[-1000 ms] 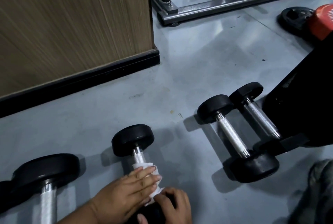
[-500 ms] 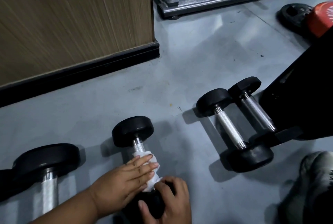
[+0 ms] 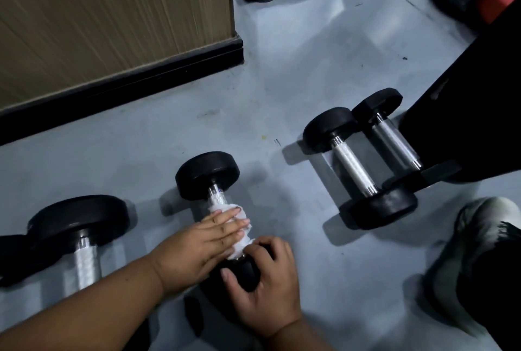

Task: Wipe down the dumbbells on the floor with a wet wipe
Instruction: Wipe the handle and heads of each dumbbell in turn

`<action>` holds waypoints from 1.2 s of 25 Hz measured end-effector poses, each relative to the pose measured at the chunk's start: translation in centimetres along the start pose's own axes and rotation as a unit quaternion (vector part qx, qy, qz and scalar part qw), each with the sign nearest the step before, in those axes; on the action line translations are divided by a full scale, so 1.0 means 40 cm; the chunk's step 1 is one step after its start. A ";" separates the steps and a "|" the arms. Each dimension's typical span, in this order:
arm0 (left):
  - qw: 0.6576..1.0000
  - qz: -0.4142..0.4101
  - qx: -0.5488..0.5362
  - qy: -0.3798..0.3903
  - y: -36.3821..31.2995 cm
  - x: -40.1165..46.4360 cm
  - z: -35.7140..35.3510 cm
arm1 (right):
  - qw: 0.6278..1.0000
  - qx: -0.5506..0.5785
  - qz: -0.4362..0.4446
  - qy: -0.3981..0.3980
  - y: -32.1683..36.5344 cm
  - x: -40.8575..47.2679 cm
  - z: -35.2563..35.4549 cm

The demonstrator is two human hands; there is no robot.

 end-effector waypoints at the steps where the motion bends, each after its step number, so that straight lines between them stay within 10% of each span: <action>1: 1.000 0.023 -0.001 -0.011 0.025 0.002 0.008 | 1.000 -0.002 -0.002 0.000 0.001 -0.001 0.001; 15: 0.994 0.102 -0.009 -0.034 0.063 0.002 -0.006 | 0.998 0.005 -0.055 0.032 -0.027 0.006 -0.003; 30: 0.996 0.083 0.020 -0.027 0.062 0.008 0.029 | 0.987 -0.138 0.075 0.029 0.080 0.008 -0.014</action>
Point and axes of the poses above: each hand's wrist, its own x-axis towards the middle knuckle, its own z-axis out of the back of the hand, y = z × x, the point moved 10 cm from there along x, towards the middle knuckle, and after that the axes turned 1 degree about -y, right-handed, at the moved point
